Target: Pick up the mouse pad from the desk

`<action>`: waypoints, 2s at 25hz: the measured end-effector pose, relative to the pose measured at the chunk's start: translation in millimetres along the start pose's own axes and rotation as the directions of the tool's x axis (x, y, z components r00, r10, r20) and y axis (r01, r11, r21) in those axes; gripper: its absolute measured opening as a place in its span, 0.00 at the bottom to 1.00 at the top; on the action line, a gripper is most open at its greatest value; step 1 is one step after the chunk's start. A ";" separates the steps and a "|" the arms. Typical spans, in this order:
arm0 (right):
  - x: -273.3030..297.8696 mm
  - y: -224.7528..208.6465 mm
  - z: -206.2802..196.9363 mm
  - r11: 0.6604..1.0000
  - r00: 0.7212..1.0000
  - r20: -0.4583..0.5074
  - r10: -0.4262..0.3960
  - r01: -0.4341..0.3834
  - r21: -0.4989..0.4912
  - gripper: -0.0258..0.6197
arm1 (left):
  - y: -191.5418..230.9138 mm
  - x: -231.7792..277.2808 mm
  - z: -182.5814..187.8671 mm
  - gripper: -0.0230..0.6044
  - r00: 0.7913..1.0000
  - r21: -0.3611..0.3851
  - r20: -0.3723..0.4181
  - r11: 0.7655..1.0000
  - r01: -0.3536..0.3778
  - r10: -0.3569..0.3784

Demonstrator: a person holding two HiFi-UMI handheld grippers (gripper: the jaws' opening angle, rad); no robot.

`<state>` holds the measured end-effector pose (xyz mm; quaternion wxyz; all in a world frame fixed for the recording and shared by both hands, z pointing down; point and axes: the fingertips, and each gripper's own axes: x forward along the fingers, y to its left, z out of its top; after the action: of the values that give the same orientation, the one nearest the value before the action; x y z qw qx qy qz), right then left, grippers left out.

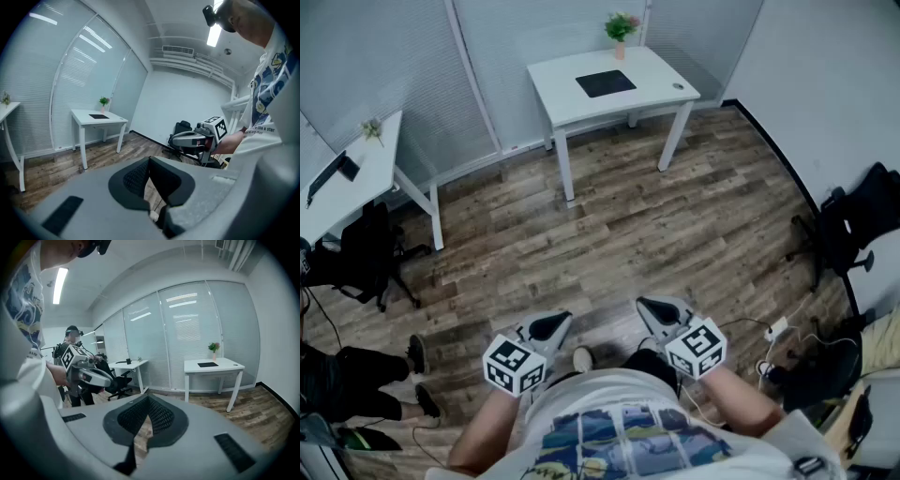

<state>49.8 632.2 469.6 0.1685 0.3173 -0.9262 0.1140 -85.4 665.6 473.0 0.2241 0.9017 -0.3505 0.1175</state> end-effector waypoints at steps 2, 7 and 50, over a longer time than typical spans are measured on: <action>3.9 12.5 -4.1 1.000 1.000 -0.016 0.010 -0.010 -0.016 0.04 | 4.9 -5.6 -3.0 0.04 1.000 -0.006 0.001 1.000 0.000 0.000; 15.1 11.9 -3.3 1.000 0.999 -0.046 -0.006 0.006 0.006 0.04 | 25.4 -2.7 -3.0 0.04 1.000 -0.019 0.004 1.000 0.006 -0.006; 162.0 -408.4 88.7 0.997 0.999 -0.004 -0.048 0.048 0.061 0.12 | 286.0 363.0 263.7 0.19 0.995 0.026 0.032 0.995 -0.098 0.097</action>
<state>164.1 199.4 493.1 0.1625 0.3443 -0.9143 0.1384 -3.0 140.0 469.0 0.2005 0.8883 -0.3957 0.1192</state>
